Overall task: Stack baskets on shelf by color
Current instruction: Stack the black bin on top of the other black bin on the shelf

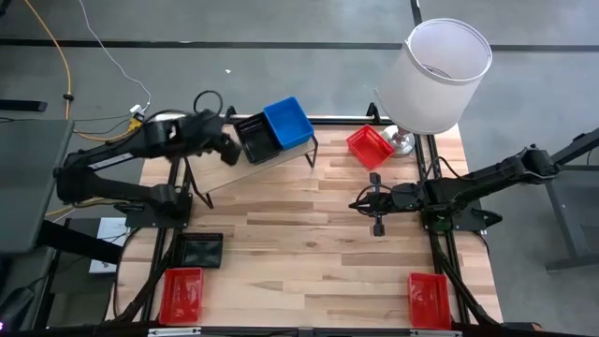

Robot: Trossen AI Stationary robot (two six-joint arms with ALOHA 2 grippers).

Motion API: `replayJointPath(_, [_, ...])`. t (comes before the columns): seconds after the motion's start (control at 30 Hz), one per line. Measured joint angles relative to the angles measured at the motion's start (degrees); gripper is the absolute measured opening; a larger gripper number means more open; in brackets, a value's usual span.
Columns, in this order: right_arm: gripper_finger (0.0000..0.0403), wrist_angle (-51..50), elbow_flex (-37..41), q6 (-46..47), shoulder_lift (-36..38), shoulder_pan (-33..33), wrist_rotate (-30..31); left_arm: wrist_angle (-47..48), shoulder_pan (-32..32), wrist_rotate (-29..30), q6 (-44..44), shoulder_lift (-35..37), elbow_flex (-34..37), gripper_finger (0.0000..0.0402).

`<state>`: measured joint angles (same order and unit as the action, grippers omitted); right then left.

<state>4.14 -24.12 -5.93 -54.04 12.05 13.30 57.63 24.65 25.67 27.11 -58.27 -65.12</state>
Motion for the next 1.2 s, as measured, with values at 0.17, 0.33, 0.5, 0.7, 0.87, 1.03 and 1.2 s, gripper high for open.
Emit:
replayJointPath(0.17, [0.0, 0.0, 0.0, 0.3, 0.0, 0.0, 0.0, -0.5, -13.7, 4.6, 5.1, 4.1, 0.0, 0.0])
replayJointPath(0.33, [0.0, 0.0, 0.0, 2.9, 0.0, 0.0, 0.0, -2.9, -30.2, 14.5, 9.8, 4.5, 1.2, 0.0])
replayJointPath(0.5, [0.0, 0.0, 0.0, 3.0, 0.0, 0.0, 0.0, -15.3, -44.5, 24.4, 9.3, 3.6, 8.1, 0.0])
replayJointPath(0.7, [0.0, 0.2, 0.0, 3.0, 0.0, 0.0, 0.0, -25.5, -53.2, 26.3, 8.7, 3.1, 14.6, 0.0])
replayJointPath(0.87, [0.0, 0.8, 0.0, 3.0, 0.0, 0.0, 0.0, -30.2, -56.4, 20.2, 10.7, 3.0, 16.3, 0.0])
replayJointPath(1.03, [0.0, 0.9, 0.0, 3.0, 0.0, 0.0, 0.0, -41.8, -58.2, 8.5, 10.7, -2.1, 16.5, 0.0006])
replayJointPath(1.2, [0.0, 0.9, 0.0, 3.0, 0.0, 0.0, 0.0, -52.7, -60.0, 0.9, 9.6, -9.3, 16.5, 0.003])
